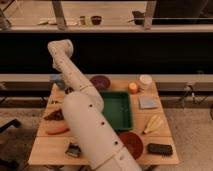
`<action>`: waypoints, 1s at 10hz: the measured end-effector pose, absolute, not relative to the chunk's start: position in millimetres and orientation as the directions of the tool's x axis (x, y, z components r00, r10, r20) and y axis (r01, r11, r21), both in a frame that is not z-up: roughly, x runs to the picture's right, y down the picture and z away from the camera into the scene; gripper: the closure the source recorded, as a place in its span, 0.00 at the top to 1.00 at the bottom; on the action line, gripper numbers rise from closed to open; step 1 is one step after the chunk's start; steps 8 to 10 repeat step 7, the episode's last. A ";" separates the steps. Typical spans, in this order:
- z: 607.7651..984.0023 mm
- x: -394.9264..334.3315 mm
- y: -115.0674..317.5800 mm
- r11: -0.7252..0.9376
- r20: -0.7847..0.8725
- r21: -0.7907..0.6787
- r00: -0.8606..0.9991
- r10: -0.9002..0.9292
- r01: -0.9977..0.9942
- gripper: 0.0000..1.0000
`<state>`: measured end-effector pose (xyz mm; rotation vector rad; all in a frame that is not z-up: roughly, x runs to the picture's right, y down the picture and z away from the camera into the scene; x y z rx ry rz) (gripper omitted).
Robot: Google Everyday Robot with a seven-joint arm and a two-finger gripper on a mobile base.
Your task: Place sponge in plastic cup
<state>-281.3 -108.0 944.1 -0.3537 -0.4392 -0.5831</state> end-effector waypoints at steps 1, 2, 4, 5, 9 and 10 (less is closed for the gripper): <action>933.2 -277.2 -105.7 0.782 0.513 -0.211 0.748 -0.422 0.586 0.78; 918.0 -268.1 -104.3 0.783 0.526 -0.222 0.748 -0.405 0.580 0.78; 889.3 -242.9 -97.6 0.790 0.516 -0.240 0.763 -0.389 0.565 0.78; 867.4 -234.4 -86.1 0.795 0.525 -0.243 0.765 -0.374 0.556 0.78; 838.9 -206.6 -81.5 0.810 0.519 -0.233 0.773 -0.364 0.538 0.78; 838.9 -206.6 -81.5 0.810 0.519 -0.233 0.773 -0.364 0.538 0.78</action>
